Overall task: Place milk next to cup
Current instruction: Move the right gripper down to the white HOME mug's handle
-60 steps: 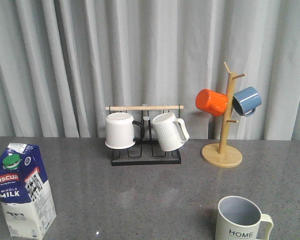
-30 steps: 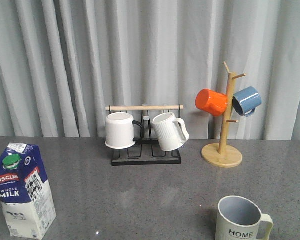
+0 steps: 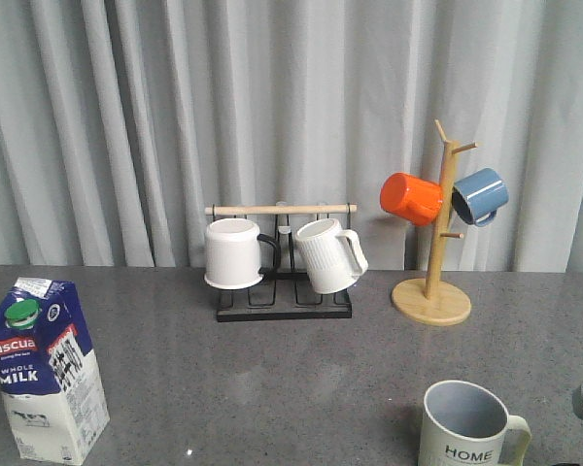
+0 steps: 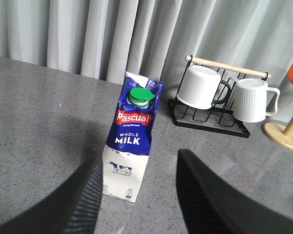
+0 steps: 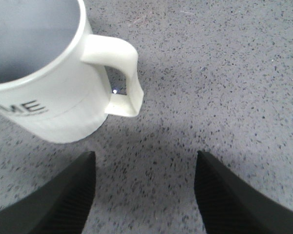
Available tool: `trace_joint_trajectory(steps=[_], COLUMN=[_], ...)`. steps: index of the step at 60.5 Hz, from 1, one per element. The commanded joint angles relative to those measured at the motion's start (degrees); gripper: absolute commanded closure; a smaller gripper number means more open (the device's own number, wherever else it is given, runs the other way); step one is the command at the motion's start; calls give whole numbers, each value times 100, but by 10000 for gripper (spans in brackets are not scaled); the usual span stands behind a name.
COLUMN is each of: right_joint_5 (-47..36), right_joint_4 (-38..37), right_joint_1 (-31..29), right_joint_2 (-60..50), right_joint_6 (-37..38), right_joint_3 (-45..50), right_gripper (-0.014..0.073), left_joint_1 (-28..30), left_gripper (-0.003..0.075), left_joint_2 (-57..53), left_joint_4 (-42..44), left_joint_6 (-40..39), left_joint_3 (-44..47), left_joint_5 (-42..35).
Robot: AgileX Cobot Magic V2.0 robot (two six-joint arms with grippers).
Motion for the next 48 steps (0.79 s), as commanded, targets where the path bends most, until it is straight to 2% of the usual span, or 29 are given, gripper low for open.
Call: trace_joint_trajectory(steps=[1, 40, 48], right_joint_5=[-633, -968, -984], right_joint_4=[84, 232, 222], right_joint_1=[-6, -6, 196], right_joint_2=[26, 288, 288], right_joint_6=[-109, -109, -109], right_joint_3=[-165, -170, -170], right_gripper=[156, 160, 160], left_joint_1=[-19, -19, -19], left_gripper=[374, 374, 374], left_joint_2=[79, 79, 79], left_joint_4=[-22, -22, -22], left_joint_6=[-5, -5, -5], left_joint_3=[-176, -176, -176], left_joint_5=[-400, -393, -393])
